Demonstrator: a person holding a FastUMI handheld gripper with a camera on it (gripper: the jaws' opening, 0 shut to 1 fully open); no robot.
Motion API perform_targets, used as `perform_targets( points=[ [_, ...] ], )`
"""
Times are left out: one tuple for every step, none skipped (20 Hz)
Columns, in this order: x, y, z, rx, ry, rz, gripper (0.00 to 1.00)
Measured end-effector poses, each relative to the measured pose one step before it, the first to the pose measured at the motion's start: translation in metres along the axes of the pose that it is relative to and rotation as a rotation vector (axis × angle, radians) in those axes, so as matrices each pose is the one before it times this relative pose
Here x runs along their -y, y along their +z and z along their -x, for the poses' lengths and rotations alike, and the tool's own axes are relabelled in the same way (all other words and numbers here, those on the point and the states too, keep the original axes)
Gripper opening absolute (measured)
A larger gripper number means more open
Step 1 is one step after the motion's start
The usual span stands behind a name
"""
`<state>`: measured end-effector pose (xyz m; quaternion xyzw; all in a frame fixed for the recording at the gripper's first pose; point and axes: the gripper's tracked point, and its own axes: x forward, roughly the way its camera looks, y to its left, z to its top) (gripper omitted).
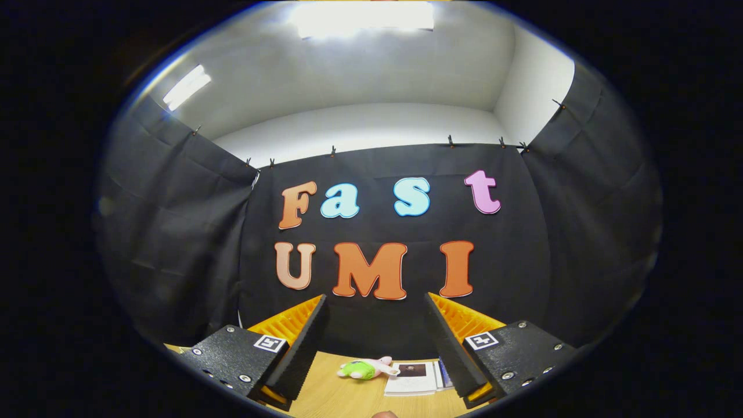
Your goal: Open the storage box then place both shoes into the box .Put the left shoe in first, then the right shoe, with the right side of both shoes facing outward in a uniform manner.
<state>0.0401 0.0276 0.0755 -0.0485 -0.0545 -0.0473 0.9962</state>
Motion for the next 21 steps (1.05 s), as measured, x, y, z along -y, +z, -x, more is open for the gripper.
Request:
perform_targets(
  points=[
    [0.00102, 0.00020, -0.00008, 0.00117, -0.00209, 0.00495, 0.96],
    [0.00087, 0.00156, -0.00027, 0.00313, -0.00212, 0.00546, 0.96],
    [0.00101, 0.00141, -0.00015, -0.00114, -0.00636, 0.00170, 0.96],
    [-0.00017, -0.00018, 0.00155, -0.00511, 0.00121, -0.00118, 0.96],
    [-0.00150, -0.00012, -0.00035, 0.00252, 0.00396, -0.00562, 0.96],
    [-0.00023, 0.00184, 0.00104, 0.00388, 0.00090, -0.00264, 0.96],
    [0.00086, 0.00226, -0.00156, 0.00917, -0.00352, 0.00153, 0.96],
    [0.00143, 0.00207, 0.00056, 0.00849, -0.00685, 0.00271, 0.96],
    [0.00107, 0.00157, -0.00053, 0.00816, -0.00721, 0.00052, 0.96],
    [0.00064, -0.00040, -0.00016, -0.00009, -0.00230, 0.00067, 0.96],
    [-0.00019, -0.00074, -0.00052, -0.00019, -0.00172, -0.00360, 0.96],
    [-0.00060, -0.00018, -0.00198, -0.00422, 0.00221, -0.00151, 0.96],
    [-0.00037, -0.00196, -0.00435, -0.00557, -0.00171, -0.00207, 0.96],
    [0.00130, -0.00267, -0.00093, -0.00540, -0.00441, 0.00254, 0.96],
    [0.00074, -0.00097, -0.00147, -0.00193, -0.00448, 0.00439, 0.96],
    [0.00090, -0.00158, 0.00120, -0.00462, -0.00804, 0.00869, 0.96],
    [0.00112, -0.00079, 0.00001, -0.00243, -0.00801, 0.00634, 0.96],
    [-0.00018, -0.00036, 0.00170, -0.00138, -0.00230, 0.00491, 0.97],
    [-0.00133, 0.00126, 0.00099, 0.00304, 0.00032, 0.00298, 0.96],
    [-0.00024, 0.00049, 0.00142, -0.00016, -0.00246, 0.00780, 0.96],
    [0.00062, -0.00142, -0.00352, -0.00062, -0.00698, 0.00832, 0.96]
  ],
)
